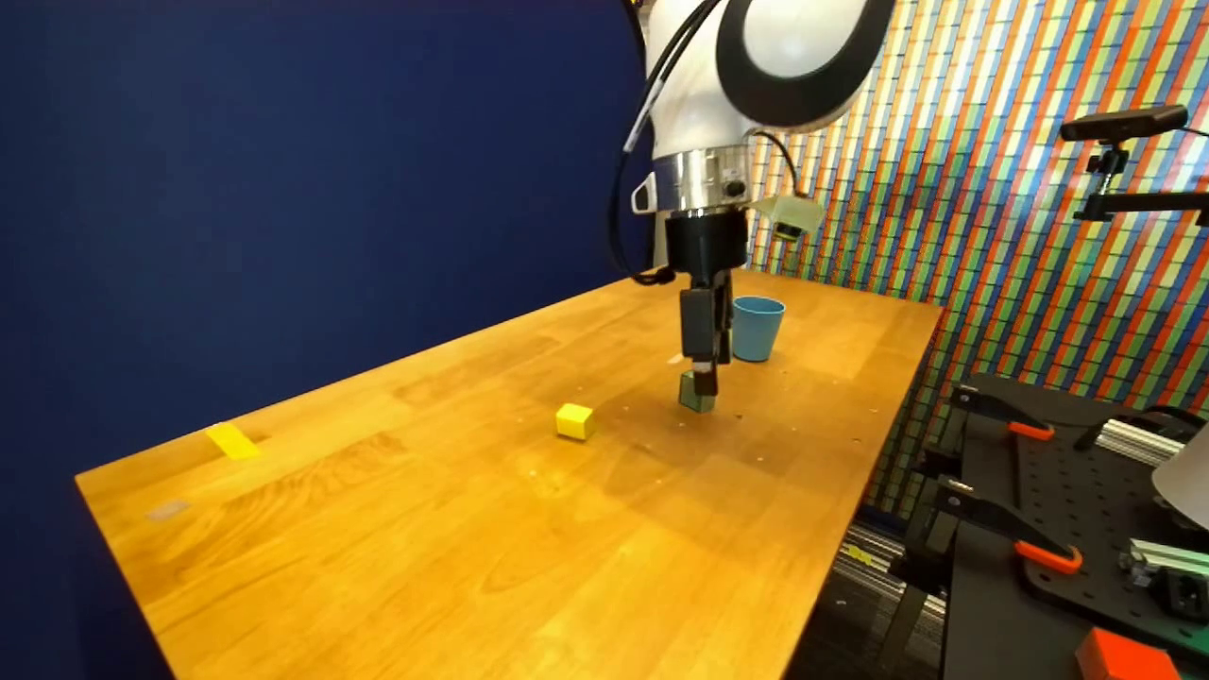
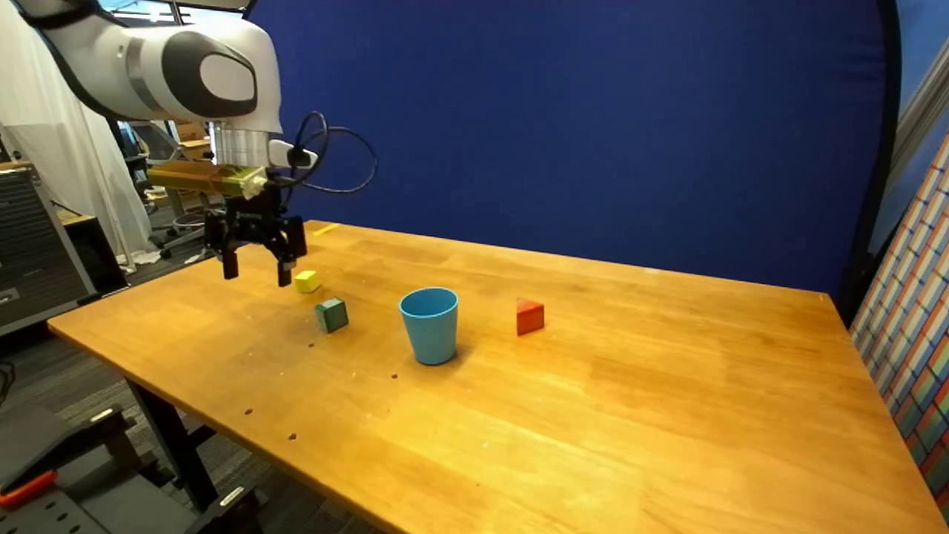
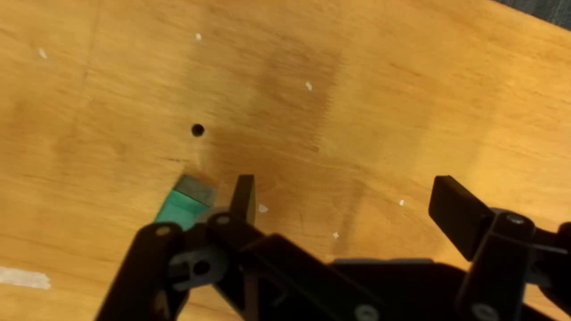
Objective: Place the yellow block in the cup
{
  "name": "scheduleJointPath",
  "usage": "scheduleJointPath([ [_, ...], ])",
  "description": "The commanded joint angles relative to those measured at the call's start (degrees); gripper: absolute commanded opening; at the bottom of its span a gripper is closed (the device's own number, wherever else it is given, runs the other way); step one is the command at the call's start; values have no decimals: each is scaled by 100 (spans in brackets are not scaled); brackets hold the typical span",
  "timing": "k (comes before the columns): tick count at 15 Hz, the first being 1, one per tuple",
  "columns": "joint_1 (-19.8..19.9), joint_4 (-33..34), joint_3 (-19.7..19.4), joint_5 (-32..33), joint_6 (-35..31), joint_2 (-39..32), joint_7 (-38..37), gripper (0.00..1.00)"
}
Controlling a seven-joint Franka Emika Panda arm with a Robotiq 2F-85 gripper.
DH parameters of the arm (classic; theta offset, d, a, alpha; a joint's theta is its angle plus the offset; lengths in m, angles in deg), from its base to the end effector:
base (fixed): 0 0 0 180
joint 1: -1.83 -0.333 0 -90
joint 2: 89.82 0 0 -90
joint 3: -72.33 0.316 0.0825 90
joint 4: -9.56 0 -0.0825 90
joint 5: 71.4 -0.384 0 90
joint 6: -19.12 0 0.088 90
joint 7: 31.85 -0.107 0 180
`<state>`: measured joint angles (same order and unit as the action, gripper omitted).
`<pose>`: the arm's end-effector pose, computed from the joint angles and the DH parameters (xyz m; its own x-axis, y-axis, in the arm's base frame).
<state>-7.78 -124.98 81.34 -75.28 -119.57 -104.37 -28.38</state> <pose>0.4682 0.1605 0.2115 0.9292 0.3254 -0.1755 0.3150 -0.9453 -0.0849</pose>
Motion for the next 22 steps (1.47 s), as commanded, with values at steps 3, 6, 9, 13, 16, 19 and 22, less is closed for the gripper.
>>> scheduleJointPath([
  [3, -48, 2039, 109, 205, 116, -2027, 353, 100],
  [6, -74, 2797, 135, 268, 250, -2629, 428, 100],
  [9, -195, 3276, 95, 436, 361, -2957, 364, 100],
  [13, -378, 3609, 70, 678, 524, -3080, 284, 100],
  [16, -535, 3652, 2, 811, 586, -3072, 146, 100],
  [19, -664, 3566, -108, 941, 648, -2920, -110, 100],
  [22, -755, 3511, -177, 1028, 639, -2821, -329, 100],
])
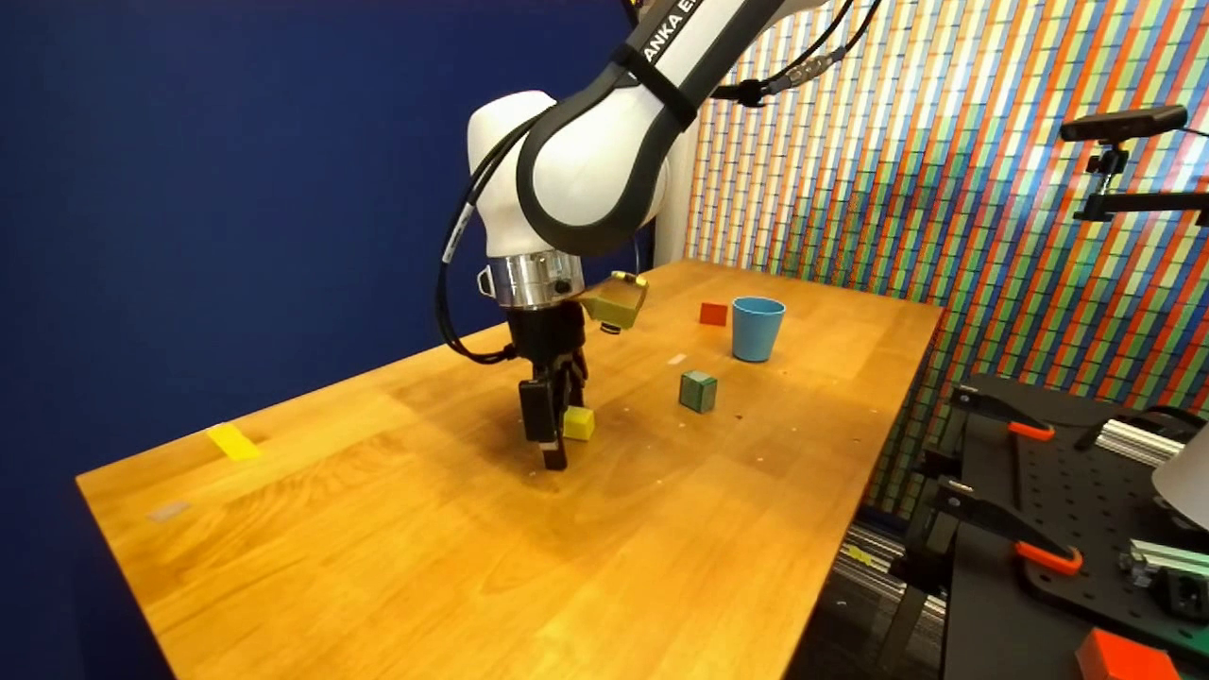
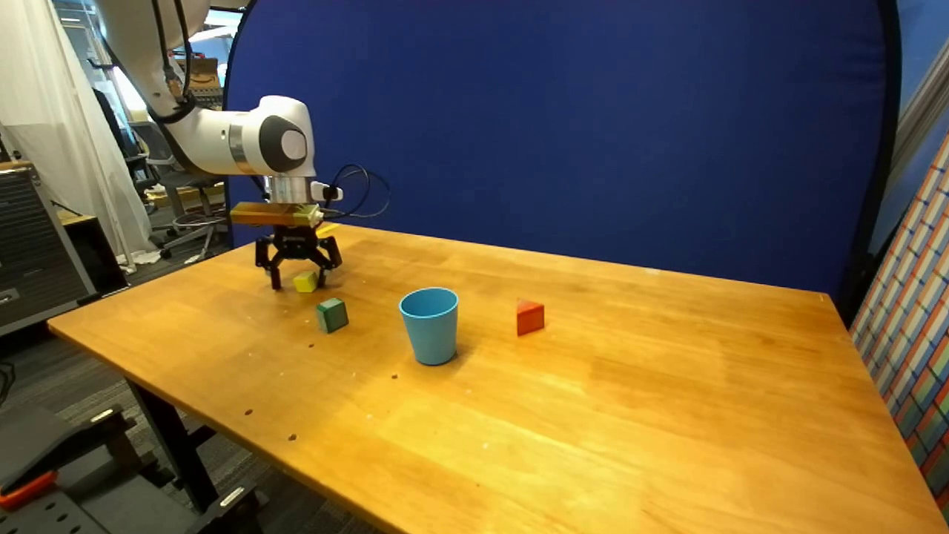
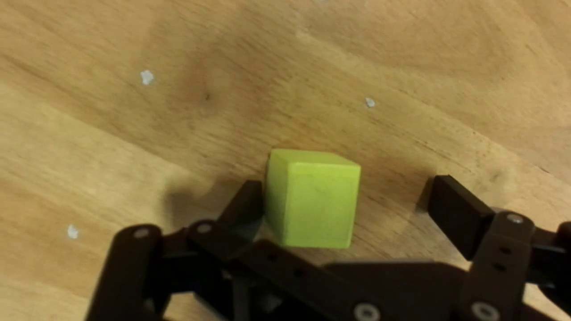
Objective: Place the yellow block in the cup
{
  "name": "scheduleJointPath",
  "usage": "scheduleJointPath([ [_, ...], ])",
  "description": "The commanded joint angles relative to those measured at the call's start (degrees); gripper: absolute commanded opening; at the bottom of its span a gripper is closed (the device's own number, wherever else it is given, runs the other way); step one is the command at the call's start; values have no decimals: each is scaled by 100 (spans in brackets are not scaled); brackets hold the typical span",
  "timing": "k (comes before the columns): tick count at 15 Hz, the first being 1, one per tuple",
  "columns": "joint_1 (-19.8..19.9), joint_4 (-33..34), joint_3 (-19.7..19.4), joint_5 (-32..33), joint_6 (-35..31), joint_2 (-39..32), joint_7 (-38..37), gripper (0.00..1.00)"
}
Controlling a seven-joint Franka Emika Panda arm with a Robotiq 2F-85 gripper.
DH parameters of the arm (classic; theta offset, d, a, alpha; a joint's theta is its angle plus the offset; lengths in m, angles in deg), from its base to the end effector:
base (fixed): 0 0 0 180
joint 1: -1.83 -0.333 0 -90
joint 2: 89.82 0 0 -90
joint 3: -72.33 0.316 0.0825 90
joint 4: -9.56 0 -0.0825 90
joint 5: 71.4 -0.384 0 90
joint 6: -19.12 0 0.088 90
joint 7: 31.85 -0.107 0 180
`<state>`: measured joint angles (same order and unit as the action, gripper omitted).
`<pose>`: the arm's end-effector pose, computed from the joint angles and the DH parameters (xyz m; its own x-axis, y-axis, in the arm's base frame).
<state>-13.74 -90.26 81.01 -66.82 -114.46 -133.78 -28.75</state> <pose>0.5875 0.2575 0.1260 0.8612 0.4816 -0.1627 0.4775 -0.8762 -0.0660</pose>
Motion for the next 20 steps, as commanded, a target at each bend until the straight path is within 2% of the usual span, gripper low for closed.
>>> scheduleJointPath([
  [1, -199, 43, -170, 225, 159, 138, -363, 75],
  [2, -218, 26, -179, 260, 151, 161, -426, 73],
  [3, -240, 31, -197, 293, 177, 178, -491, 66],
  [6, -300, 13, -234, 360, 251, 276, -659, 41],
  [10, -339, -167, -303, 392, 365, 448, -917, 13],
  [11, -334, -267, -345, 423, 371, 534, -996, 17],
  [14, -235, -542, -574, 547, 349, 940, -1277, 17],
  [20, -53, -1024, -1360, 1245, 335, 2085, -2117, 17],
])
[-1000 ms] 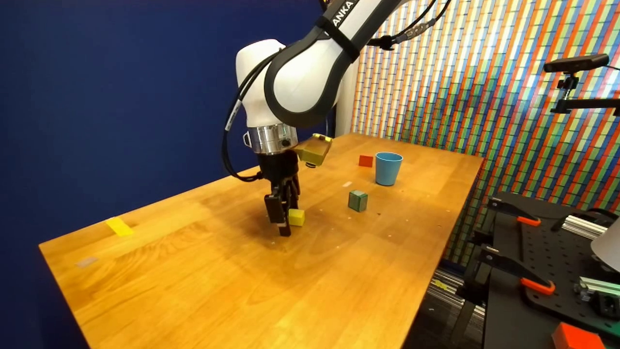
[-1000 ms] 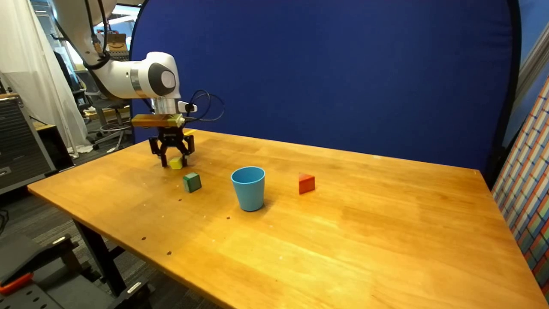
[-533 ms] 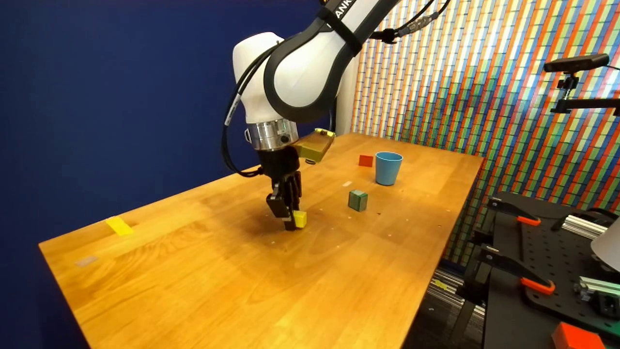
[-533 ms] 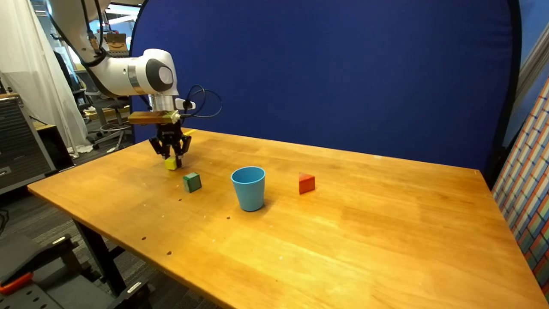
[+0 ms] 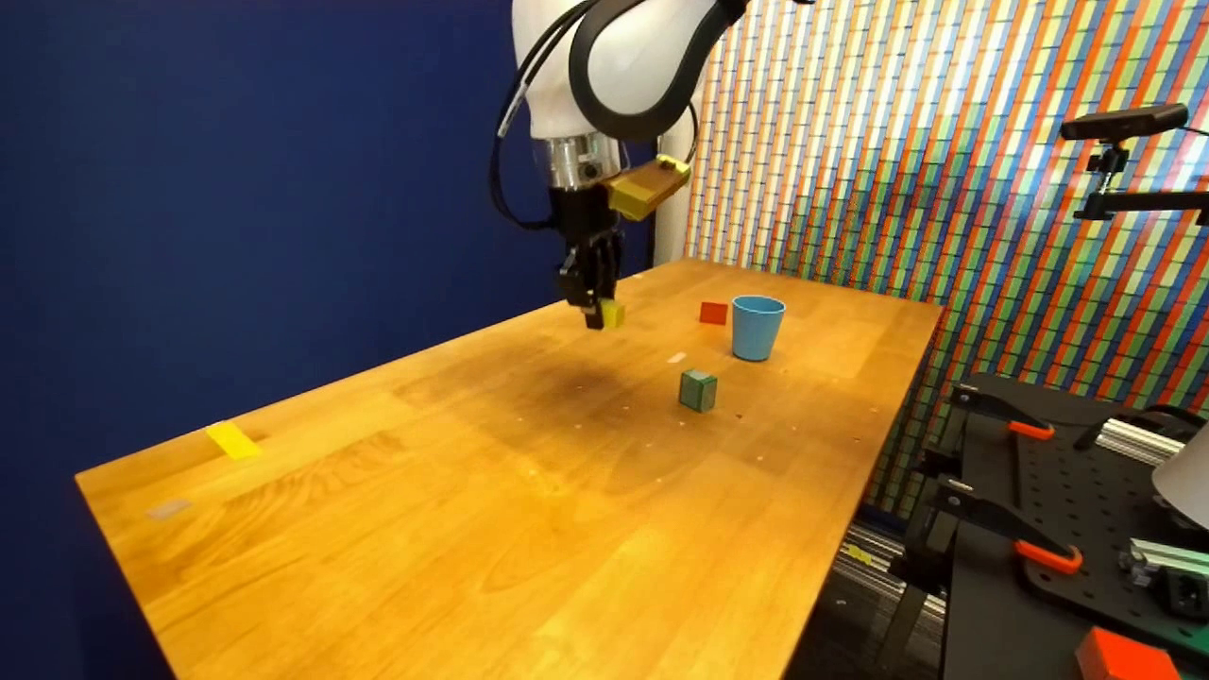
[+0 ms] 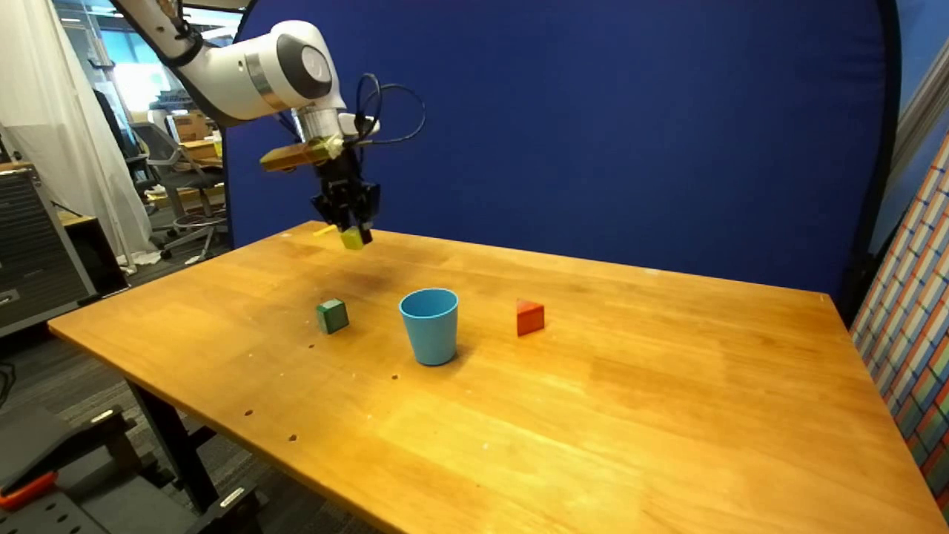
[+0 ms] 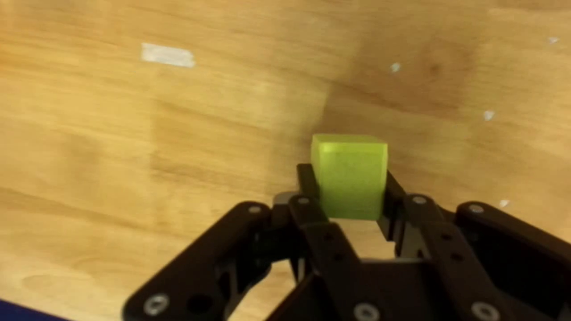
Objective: Place the yellow block in the cup
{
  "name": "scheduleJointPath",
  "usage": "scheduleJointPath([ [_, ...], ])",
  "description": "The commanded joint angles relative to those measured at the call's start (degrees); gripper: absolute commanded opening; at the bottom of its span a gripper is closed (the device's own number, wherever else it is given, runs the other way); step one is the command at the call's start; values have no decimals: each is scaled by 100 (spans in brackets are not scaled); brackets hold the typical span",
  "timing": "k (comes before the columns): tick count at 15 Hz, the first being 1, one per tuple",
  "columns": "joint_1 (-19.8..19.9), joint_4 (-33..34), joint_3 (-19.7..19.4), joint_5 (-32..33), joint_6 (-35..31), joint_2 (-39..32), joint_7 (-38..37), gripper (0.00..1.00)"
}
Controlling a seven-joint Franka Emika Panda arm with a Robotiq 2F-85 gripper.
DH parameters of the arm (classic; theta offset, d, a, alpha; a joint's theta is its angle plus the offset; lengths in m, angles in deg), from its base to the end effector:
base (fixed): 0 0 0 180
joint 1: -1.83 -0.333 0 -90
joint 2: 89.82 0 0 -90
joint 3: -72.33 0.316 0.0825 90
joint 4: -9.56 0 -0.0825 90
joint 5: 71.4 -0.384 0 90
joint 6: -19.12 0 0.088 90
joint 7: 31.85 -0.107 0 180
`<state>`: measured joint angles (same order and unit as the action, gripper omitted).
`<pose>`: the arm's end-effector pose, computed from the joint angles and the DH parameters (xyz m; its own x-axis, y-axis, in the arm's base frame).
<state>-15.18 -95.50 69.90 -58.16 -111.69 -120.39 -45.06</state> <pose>0.6189 0.1571 0.2331 0.9820 0.1810 -0.0550 0.1884 -0.9617 0.1990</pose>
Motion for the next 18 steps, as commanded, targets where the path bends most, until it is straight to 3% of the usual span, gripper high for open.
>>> scheduleJointPath([
  [1, 165, -636, -347, 489, 70, 931, -637, 17],
  [7, 798, -1434, -589, 687, 93, 1599, -1253, 17],
  [18, 1420, -2107, -616, 539, -85, 1583, -1558, 19],
])
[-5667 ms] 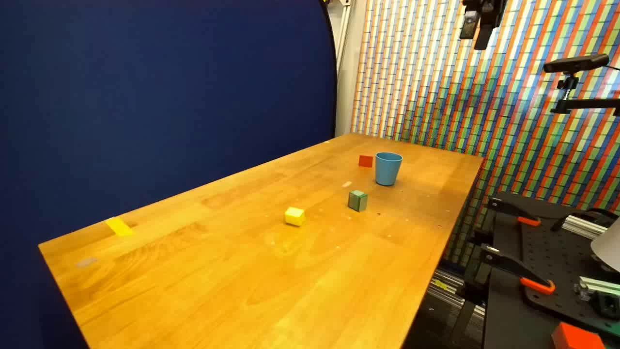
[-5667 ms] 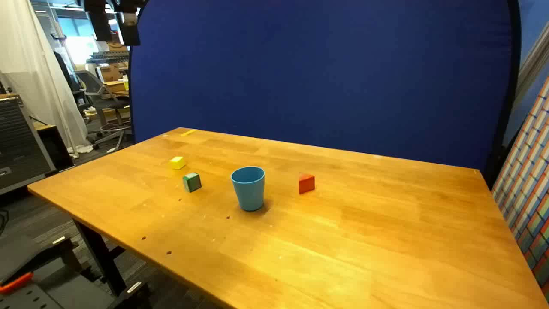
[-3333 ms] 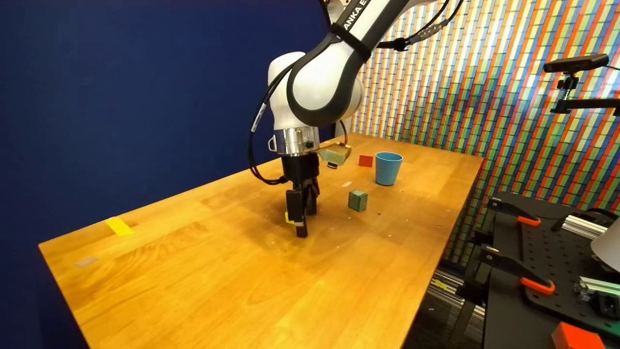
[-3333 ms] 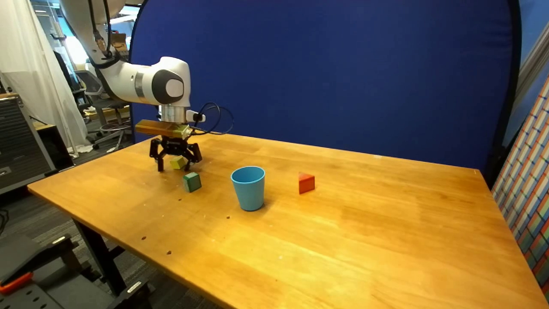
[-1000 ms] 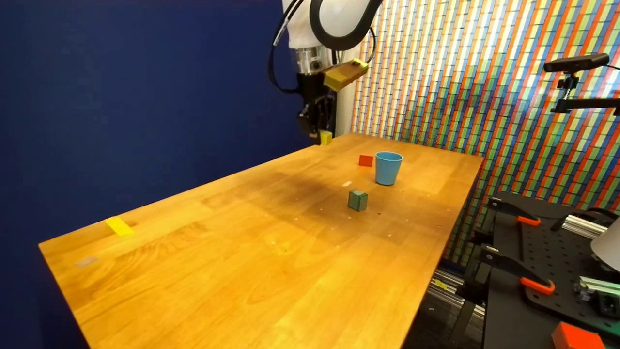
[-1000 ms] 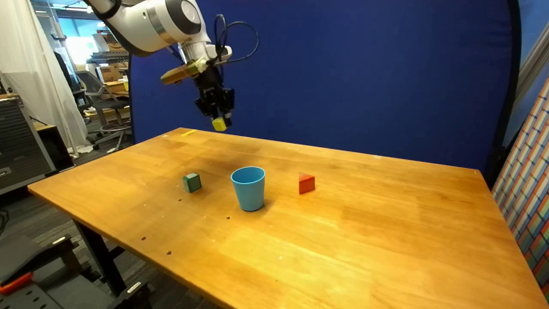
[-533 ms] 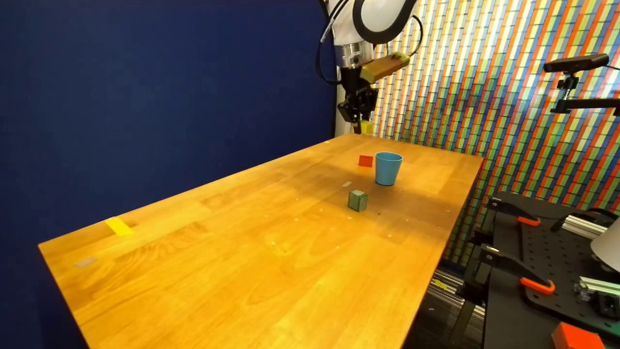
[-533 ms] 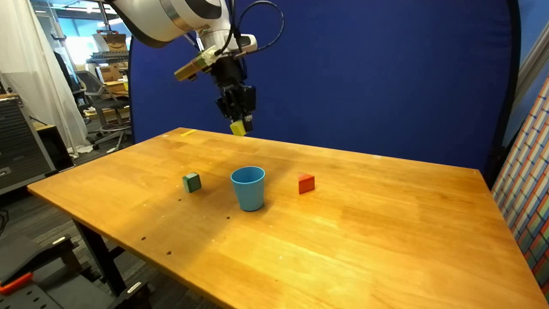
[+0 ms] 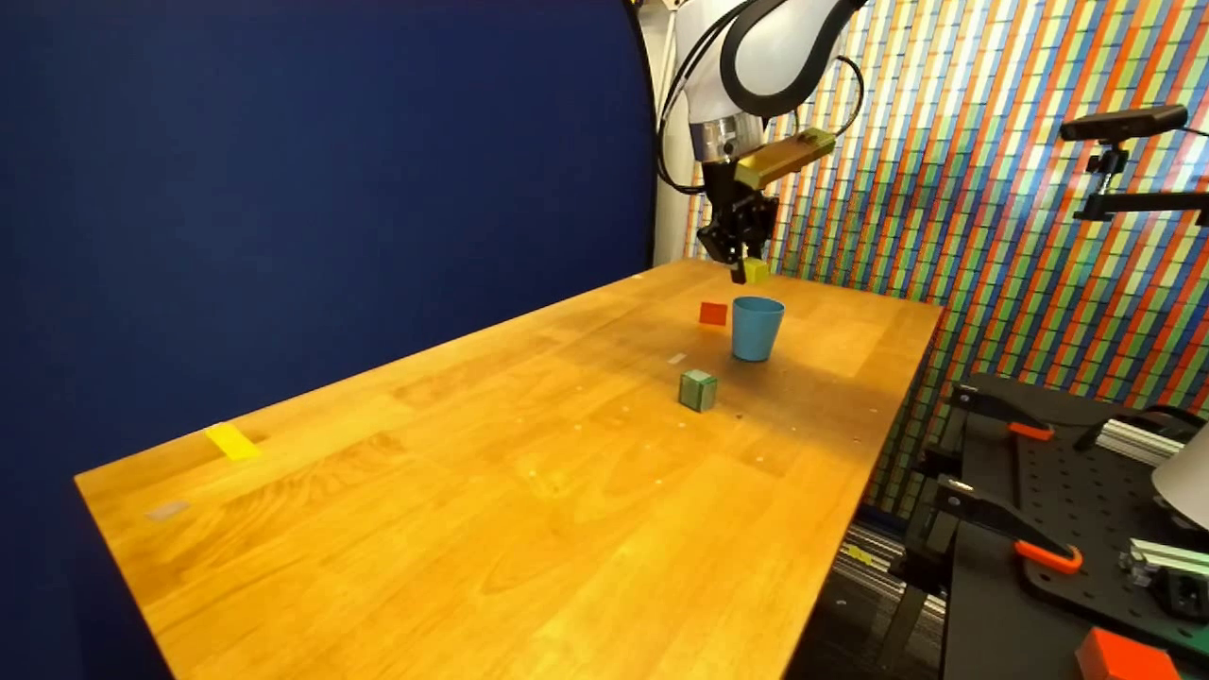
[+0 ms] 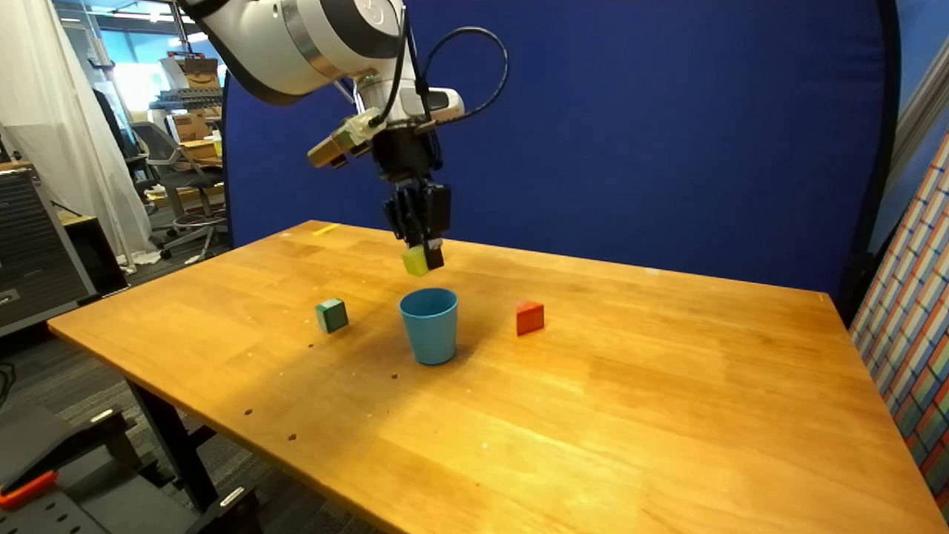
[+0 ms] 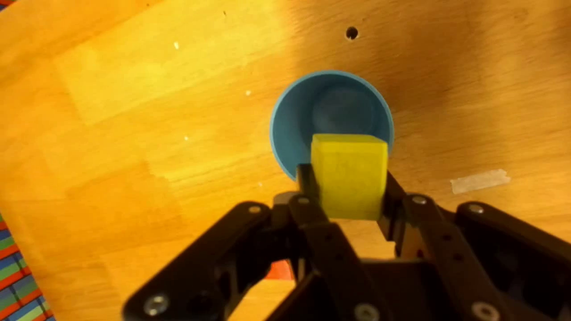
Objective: Place the yellow block in the cup
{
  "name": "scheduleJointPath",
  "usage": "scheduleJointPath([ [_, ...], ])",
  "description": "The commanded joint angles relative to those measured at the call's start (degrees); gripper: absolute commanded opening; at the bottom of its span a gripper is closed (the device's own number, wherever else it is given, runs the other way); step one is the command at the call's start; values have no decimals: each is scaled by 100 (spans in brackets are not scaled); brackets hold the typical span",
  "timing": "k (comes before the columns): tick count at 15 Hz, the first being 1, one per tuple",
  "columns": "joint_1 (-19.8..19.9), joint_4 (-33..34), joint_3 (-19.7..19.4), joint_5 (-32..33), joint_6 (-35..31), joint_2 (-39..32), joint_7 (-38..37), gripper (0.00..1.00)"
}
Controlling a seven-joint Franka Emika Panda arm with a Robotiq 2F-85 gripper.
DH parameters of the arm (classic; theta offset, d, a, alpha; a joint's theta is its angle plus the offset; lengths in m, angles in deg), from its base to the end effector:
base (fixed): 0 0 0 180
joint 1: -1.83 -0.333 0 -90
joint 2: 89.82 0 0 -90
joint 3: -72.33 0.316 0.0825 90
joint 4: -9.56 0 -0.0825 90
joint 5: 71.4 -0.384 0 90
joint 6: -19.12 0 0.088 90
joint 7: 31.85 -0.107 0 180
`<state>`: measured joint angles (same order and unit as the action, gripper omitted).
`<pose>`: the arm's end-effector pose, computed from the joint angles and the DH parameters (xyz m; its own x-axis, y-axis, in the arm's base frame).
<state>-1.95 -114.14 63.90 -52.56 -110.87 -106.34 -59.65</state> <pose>0.5445 -0.0526 0.2521 0.9408 -0.3324 -0.0666 -0.2965 -0.9020 0.3139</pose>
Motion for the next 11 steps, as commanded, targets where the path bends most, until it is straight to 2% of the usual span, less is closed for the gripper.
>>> scheduleJointPath([
  [1, 126, -273, -11, -47, -196, 179, -108, 59],
  [2, 152, -288, 3, -85, -192, 183, -72, 60],
  [3, 169, -306, 6, -104, -202, 186, -69, 66],
  [7, 256, -441, 63, -393, -223, 307, 104, 98],
  [8, 331, -511, 129, -711, -187, 385, 306, 100],
  [9, 182, -224, 31, -361, -87, 40, 17, 88],
  [11, 216, -280, 58, -567, -79, 97, 134, 100],
])
